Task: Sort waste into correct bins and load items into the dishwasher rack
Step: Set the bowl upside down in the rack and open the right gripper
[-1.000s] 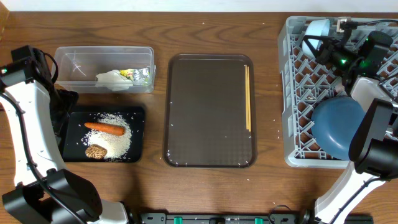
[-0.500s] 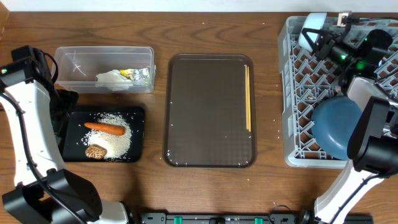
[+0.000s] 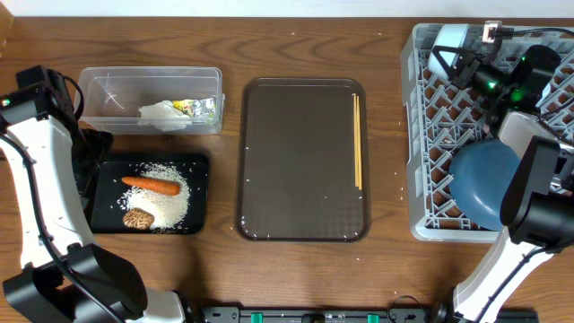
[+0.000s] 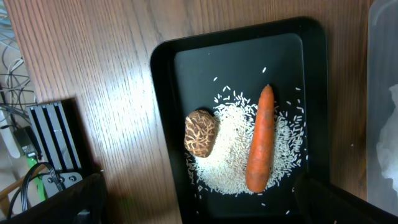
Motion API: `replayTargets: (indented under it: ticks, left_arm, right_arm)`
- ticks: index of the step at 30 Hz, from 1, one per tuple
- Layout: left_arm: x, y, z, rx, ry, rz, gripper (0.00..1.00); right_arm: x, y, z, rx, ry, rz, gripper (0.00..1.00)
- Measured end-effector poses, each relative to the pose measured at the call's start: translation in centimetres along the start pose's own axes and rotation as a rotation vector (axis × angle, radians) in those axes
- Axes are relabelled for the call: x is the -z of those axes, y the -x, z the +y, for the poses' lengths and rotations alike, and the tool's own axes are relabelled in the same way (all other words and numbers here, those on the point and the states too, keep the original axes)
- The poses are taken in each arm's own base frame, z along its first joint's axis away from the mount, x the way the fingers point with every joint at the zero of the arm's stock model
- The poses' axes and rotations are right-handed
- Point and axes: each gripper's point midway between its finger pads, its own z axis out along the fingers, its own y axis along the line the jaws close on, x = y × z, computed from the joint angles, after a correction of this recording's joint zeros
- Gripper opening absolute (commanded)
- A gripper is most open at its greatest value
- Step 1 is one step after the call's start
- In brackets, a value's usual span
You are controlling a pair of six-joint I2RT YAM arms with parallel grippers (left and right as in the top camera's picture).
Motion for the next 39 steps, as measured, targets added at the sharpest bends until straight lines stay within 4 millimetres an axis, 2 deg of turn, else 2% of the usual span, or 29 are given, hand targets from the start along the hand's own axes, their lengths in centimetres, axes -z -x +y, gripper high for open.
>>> replayTargets:
  ticks: [7,12,17,22,28,32,34,35,38,39]
  left_arm:
    - [0.0,0.0,0.0,0.0,0.0,0.0,0.98]
    - [0.0,0.0,0.0,0.0,0.0,0.0,0.98]
    - [0.0,0.0,0.0,0.0,0.0,0.0,0.98]
    - [0.0,0.0,0.0,0.0,0.0,0.0,0.98]
    - [0.0,0.0,0.0,0.0,0.0,0.0,0.98]
    - [0.0,0.0,0.0,0.0,0.0,0.0,0.98]
    - [0.0,0.0,0.0,0.0,0.0,0.0,0.98]
    - [0.0,0.0,0.0,0.0,0.0,-0.001,0.98]
    - [0.0,0.0,0.0,0.0,0.0,-0.001,0.98]
    - [0.0,0.0,0.0,0.0,0.0,-0.001,0.98]
  right_arm:
    - [1.4,0.5,-1.1,-0.019,-0.029,-0.016,0.02]
    - [3.5,1.0,-2.7,-0.055,-0.06,-0.038,0.09]
    - [3.9,0.4,-3.2,-0.093,-0.061,-0.03,0.13]
    - [3.9,0.2,-2.9,-0.127,-0.041,-0.017,0.33]
    - [4.4,-0.1,-2.5,-0.225,-0.066,0.005,0.33]
    - [5.8,0.2,-1.3,-0.309,-0.15,0.024,0.21]
    - [6.9,0.1,-0.5,-0.368,-0.241,0.041,0.21]
    - [7.4,-0.1,0.0,-0.382,-0.289,0.052,0.24]
    - [9.7,-0.1,1.6,-0.382,-0.464,0.075,0.5]
    - [10.3,-0.2,2.1,-0.377,-0.514,0.083,0.55]
